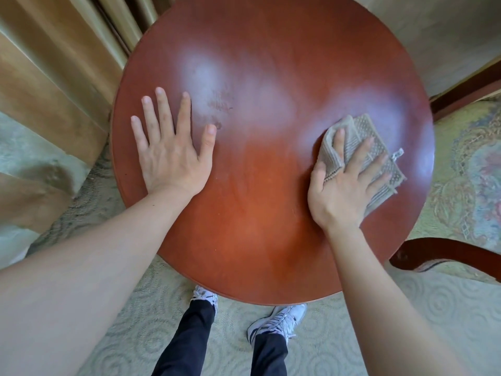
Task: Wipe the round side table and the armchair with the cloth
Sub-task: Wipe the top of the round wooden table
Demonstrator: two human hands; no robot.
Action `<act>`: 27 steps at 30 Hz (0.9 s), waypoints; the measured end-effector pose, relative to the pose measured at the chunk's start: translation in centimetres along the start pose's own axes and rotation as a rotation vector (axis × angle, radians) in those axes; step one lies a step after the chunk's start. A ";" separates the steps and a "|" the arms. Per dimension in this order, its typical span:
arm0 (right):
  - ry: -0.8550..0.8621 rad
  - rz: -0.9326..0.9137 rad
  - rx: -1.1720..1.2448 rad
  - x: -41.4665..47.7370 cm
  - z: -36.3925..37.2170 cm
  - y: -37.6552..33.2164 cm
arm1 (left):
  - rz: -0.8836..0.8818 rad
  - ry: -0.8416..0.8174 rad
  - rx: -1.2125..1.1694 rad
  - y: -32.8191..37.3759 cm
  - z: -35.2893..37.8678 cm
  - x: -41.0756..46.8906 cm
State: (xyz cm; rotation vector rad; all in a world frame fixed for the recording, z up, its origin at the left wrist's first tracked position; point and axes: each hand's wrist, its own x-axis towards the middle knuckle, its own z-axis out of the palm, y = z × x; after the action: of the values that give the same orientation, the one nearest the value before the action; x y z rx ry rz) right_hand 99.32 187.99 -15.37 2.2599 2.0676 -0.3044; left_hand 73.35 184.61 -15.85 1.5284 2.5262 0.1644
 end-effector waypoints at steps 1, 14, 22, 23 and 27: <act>-0.007 -0.008 0.008 -1.3 0.3 -0.2 | 0.000 0.001 0.005 0.0 0.0 0.0; -0.044 -0.213 0.040 -8.5 2.6 -8.3 | 0.010 -0.005 0.024 0.2 0.2 0.0; -0.017 -0.285 0.055 0.1 1.2 -13.2 | 0.021 0.001 0.039 -0.2 0.5 0.0; -0.021 -0.267 0.062 1.5 0.9 -13.9 | 0.022 -0.001 0.043 -0.2 0.5 0.0; -0.033 -0.258 0.056 6.8 -0.2 -16.0 | 0.020 0.001 0.027 -0.2 0.4 0.0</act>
State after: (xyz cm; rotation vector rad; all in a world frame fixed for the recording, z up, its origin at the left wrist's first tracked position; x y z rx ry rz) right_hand 84.03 196.20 -15.10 1.9996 2.3632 -0.4154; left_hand 73.20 184.54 -16.26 1.5640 2.5249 0.1343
